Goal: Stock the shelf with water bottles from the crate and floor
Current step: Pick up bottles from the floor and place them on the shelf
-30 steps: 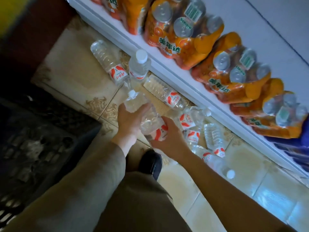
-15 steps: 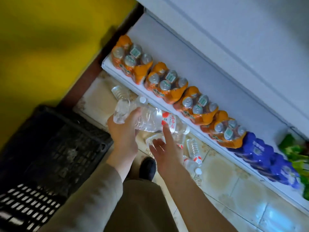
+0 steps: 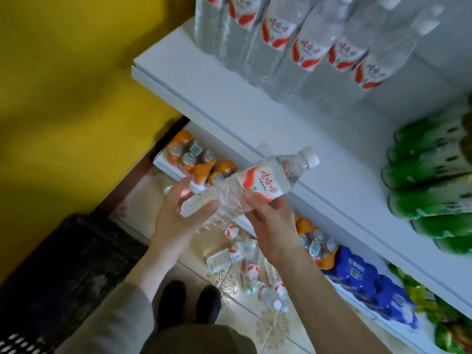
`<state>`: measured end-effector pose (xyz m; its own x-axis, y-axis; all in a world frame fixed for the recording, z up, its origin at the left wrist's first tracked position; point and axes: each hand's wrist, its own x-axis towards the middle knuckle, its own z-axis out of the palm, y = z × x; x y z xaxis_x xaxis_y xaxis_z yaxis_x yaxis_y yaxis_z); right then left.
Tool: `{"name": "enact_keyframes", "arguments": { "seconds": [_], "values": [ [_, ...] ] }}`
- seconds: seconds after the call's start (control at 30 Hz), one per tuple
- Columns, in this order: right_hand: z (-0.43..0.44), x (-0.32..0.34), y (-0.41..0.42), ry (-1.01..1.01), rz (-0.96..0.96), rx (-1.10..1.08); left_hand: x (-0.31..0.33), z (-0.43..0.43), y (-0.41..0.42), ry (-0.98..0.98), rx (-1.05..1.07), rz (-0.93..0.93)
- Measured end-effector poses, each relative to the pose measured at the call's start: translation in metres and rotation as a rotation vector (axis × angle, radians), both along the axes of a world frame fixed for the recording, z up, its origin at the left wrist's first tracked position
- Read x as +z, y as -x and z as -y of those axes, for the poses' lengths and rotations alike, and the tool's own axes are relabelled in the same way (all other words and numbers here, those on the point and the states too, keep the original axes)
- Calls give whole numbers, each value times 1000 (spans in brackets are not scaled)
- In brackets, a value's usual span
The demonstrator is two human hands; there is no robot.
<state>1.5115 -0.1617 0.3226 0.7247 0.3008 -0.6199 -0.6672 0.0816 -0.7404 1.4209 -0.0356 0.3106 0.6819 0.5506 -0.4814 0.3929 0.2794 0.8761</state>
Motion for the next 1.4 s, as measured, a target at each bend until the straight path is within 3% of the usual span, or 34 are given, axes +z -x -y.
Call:
{"name": "enact_keyframes", "arguments": {
  "seconds": [0.13, 0.37, 0.5, 0.63, 0.9, 1.17, 1.4],
  "values": [
    [4, 26, -38, 37, 122, 128, 30, -5, -46, -165, -403, -28],
    [19, 68, -110, 234, 297, 217, 44, 6, -122, -296, -536, 110],
    [22, 74, -150, 329, 506, 114, 48, 17, -178, -336, -553, 156],
    [17, 65, -184, 357, 606, 17, 48, 24, -225, -431, -500, 162],
    [1, 43, -231, 372, 682, -12, 22, 25, -270, -412, -362, 104],
    [-1, 33, -235, 526, 716, 29, 13, 31, -280, -310, -261, 56],
    [-4, 27, -241, 544, 711, -12, 13, 37, -290, -178, -180, -11]
  ]
}}
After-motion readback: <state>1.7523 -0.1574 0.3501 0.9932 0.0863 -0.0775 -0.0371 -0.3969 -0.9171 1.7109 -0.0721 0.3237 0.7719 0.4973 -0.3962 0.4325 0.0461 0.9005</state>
